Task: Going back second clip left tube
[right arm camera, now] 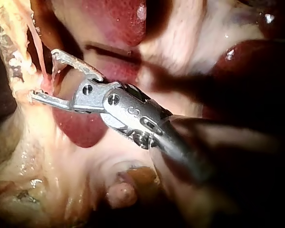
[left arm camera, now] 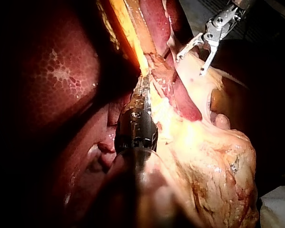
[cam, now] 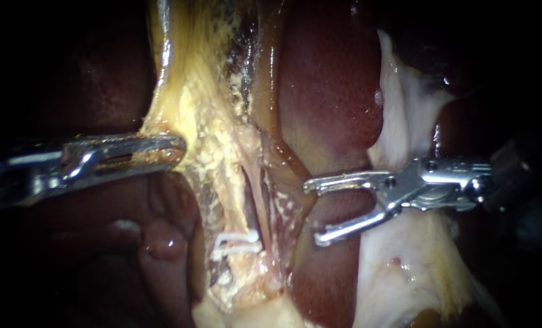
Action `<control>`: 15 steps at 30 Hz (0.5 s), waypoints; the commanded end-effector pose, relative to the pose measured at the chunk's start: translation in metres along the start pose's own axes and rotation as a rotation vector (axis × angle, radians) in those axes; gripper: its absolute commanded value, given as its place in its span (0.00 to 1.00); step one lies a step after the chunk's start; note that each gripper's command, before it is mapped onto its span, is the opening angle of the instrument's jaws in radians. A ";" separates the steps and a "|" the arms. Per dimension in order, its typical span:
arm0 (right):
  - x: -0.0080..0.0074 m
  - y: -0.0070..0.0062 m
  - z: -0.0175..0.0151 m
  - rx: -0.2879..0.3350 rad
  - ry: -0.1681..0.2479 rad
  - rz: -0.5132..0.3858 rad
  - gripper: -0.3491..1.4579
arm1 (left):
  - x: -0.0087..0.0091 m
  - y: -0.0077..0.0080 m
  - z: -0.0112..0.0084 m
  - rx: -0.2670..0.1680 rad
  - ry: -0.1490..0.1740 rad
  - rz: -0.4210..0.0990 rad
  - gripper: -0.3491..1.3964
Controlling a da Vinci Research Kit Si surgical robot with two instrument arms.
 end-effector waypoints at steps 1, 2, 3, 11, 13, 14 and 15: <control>0.0005 -0.0001 -0.0004 -0.004 -0.003 -0.019 0.52 | 0.0000 0.0000 0.0001 0.000 0.000 0.000 0.00; 0.0011 -0.0002 -0.0009 -0.011 -0.005 -0.043 0.52 | 0.0001 0.0001 0.0002 0.000 0.000 0.001 0.00; 0.0014 -0.0002 -0.0013 -0.016 -0.004 -0.057 0.52 | 0.0001 0.0001 0.0002 0.000 -0.001 0.001 0.00; 0.0024 -0.0003 -0.0019 -0.037 0.020 -0.133 0.52 | 0.0009 0.0012 0.0018 -0.003 -0.008 0.006 0.00; 0.0023 -0.0003 -0.0017 -0.040 0.019 -0.140 0.52 | 0.0014 0.0017 0.0026 -0.008 -0.002 0.009 0.00; 0.0023 -0.0003 -0.0016 -0.040 0.019 -0.140 0.52 | 0.0016 0.0019 0.0031 -0.010 -0.001 0.011 0.00; 0.0023 -0.0003 -0.0016 -0.040 0.019 -0.141 0.52 | 0.0018 0.0023 0.0038 -0.017 0.002 0.013 0.00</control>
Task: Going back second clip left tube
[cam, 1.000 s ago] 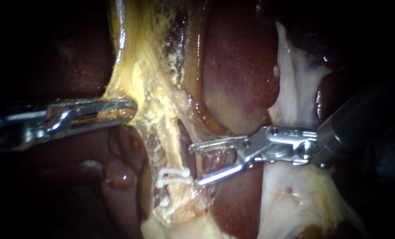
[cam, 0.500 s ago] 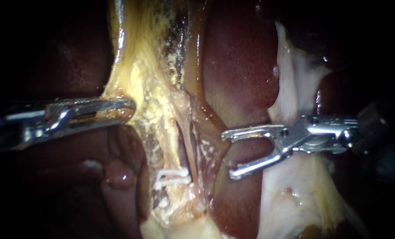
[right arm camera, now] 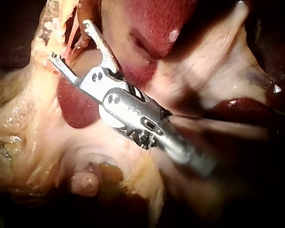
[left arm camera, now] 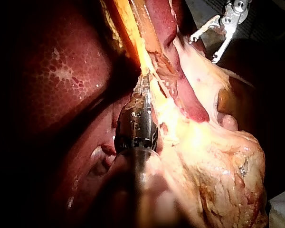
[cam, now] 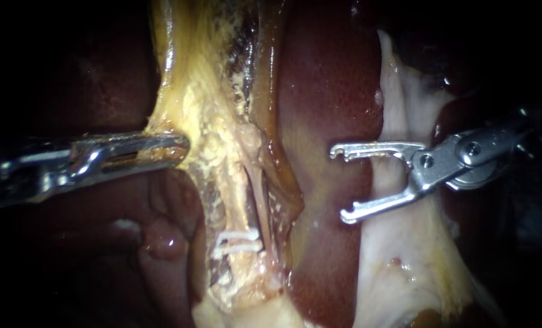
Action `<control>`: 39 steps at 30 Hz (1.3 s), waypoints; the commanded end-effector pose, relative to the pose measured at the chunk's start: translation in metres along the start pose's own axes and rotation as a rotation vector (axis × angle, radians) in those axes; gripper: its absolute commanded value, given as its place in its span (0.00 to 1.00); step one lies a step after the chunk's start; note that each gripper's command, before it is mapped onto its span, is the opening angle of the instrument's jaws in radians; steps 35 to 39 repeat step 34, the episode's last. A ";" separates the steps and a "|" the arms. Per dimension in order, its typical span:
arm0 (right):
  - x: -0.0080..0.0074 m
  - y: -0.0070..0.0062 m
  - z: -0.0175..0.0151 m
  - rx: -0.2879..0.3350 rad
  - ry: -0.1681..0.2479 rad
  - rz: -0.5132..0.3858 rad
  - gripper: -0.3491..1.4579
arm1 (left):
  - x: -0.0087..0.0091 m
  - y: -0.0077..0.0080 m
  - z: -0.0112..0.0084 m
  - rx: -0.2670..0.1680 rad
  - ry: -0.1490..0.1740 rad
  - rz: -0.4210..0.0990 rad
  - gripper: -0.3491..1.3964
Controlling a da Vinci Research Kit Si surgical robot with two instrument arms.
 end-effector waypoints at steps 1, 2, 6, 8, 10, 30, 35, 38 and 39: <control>-0.0001 -0.0001 0.0001 0.001 -0.001 0.000 0.52 | 0.0003 0.0004 0.0008 -0.001 0.010 0.010 0.00; -0.0001 -0.0001 0.0001 0.000 -0.001 0.000 0.52 | 0.0005 0.0007 0.0014 0.001 0.016 0.006 0.00; -0.0001 -0.0001 0.0002 0.000 -0.001 -0.006 0.52 | 0.0011 0.0013 0.0034 0.004 0.034 0.001 0.00; -0.0001 0.0000 0.0002 0.000 -0.001 -0.006 0.52 | 0.0013 0.0014 0.0044 0.006 0.043 -0.003 0.00; -0.0001 0.0000 0.0002 0.000 -0.001 -0.006 0.52 | 0.0015 0.0013 0.0052 0.009 0.050 -0.002 0.00; -0.0001 0.0000 0.0004 -0.001 -0.002 -0.006 0.52 | 0.0021 0.0005 0.0068 0.017 0.069 0.001 0.00; -0.0001 -0.0001 0.0004 0.002 -0.001 -0.006 0.52 | 0.0020 0.0004 0.0067 0.017 0.070 0.001 0.00; -0.0001 -0.0001 0.0004 0.002 -0.001 -0.006 0.52 | 0.0020 0.0004 0.0067 0.017 0.070 0.001 0.00; -0.0001 -0.0001 0.0004 0.002 -0.001 -0.006 0.52 | 0.0020 0.0004 0.0067 0.017 0.070 0.001 0.00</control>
